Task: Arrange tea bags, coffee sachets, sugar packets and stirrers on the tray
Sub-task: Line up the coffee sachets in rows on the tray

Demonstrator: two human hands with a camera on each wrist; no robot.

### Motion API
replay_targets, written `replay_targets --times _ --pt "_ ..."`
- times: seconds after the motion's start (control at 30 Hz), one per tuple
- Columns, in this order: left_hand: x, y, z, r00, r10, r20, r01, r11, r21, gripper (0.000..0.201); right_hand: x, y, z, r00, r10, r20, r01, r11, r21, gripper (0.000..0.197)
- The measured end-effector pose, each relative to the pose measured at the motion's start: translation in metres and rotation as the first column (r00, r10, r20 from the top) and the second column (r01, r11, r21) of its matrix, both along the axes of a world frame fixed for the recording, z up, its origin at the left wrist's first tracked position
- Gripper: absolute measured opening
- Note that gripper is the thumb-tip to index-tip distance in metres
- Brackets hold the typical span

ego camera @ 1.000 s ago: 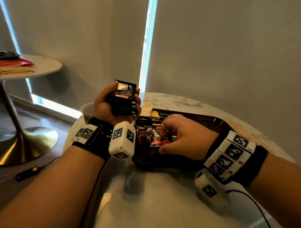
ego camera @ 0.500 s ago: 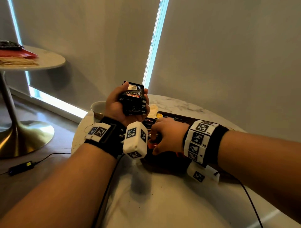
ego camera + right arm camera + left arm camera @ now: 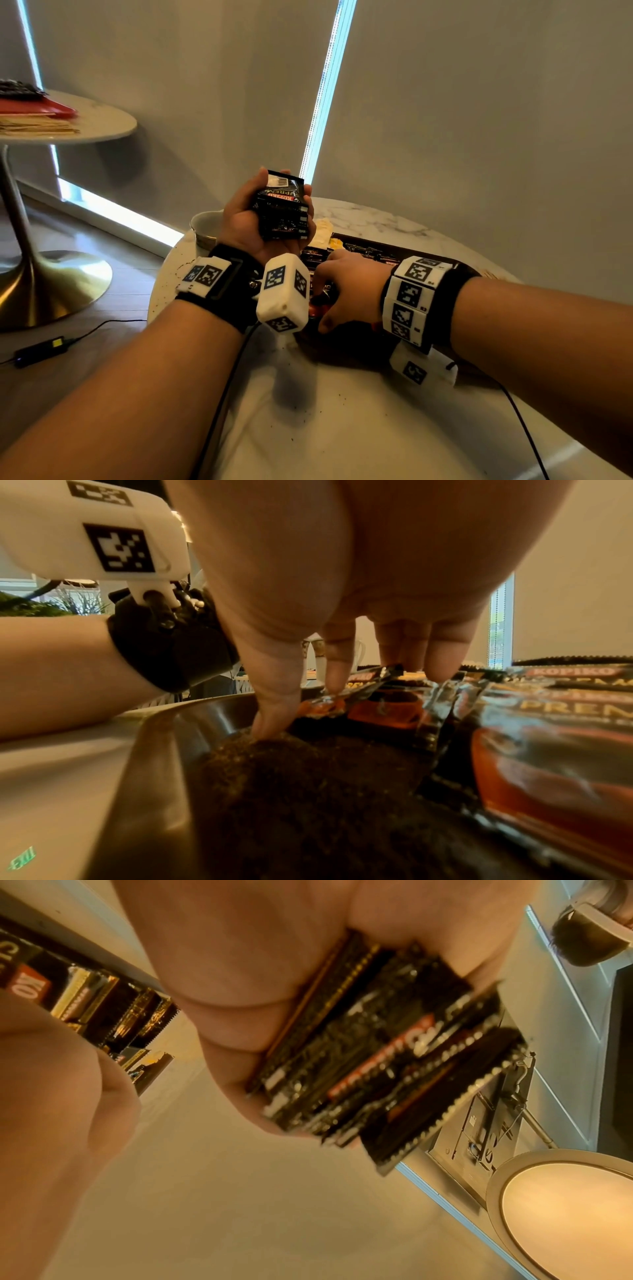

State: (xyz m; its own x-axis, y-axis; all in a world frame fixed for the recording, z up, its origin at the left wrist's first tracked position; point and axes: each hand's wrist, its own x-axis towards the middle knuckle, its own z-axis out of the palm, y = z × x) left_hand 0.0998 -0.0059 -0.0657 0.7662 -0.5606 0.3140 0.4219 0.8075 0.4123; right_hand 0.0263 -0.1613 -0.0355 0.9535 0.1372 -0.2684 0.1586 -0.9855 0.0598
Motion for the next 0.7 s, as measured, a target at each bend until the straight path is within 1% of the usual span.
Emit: replay_targets --times 0.07,0.17,0.2,0.33,0.43,0.5,0.6,0.67,0.7 --pt "0.001 -0.001 0.000 1.000 0.021 0.014 -0.021 1.000 0.004 0.059 -0.001 0.000 -0.001 1.000 -0.004 0.006 0.003 1.000 0.010 0.067" --pt "0.001 -0.002 0.000 0.997 0.081 0.020 -0.082 0.995 0.055 0.035 -0.002 -0.002 -0.001 1.000 -0.005 0.026 0.005 1.000 0.031 0.066" --pt "0.000 -0.003 0.000 0.995 0.101 0.017 -0.102 0.992 0.077 0.030 -0.002 -0.003 -0.001 0.999 -0.003 0.033 0.002 0.999 0.036 0.066" --pt "-0.005 -0.006 0.003 0.989 0.149 -0.002 -0.147 0.977 0.156 0.031 -0.004 -0.010 0.005 0.998 -0.008 0.063 0.003 0.997 0.079 0.059" --pt "-0.009 -0.008 0.004 0.989 0.146 -0.008 -0.142 0.972 0.185 0.034 -0.005 -0.020 0.013 0.991 -0.045 0.126 0.024 0.986 0.166 0.048" --pt "-0.012 -0.011 0.004 0.991 0.130 -0.001 -0.127 0.971 0.203 0.036 -0.007 -0.028 0.021 0.981 -0.081 0.178 0.036 0.969 0.244 0.046" --pt "-0.015 -0.016 0.004 0.993 0.114 0.019 -0.115 0.960 0.255 0.038 -0.013 -0.040 0.030 0.952 -0.159 0.261 0.028 0.896 0.443 0.053" --pt "-0.015 -0.019 0.003 0.992 0.121 0.022 -0.122 0.949 0.290 0.038 -0.019 -0.045 0.033 0.930 -0.183 0.318 -0.029 0.828 0.560 0.061" --pt "-0.015 -0.020 0.002 0.992 0.122 0.018 -0.122 0.947 0.298 0.036 -0.022 -0.047 0.034 0.922 -0.180 0.343 -0.063 0.804 0.591 0.064"
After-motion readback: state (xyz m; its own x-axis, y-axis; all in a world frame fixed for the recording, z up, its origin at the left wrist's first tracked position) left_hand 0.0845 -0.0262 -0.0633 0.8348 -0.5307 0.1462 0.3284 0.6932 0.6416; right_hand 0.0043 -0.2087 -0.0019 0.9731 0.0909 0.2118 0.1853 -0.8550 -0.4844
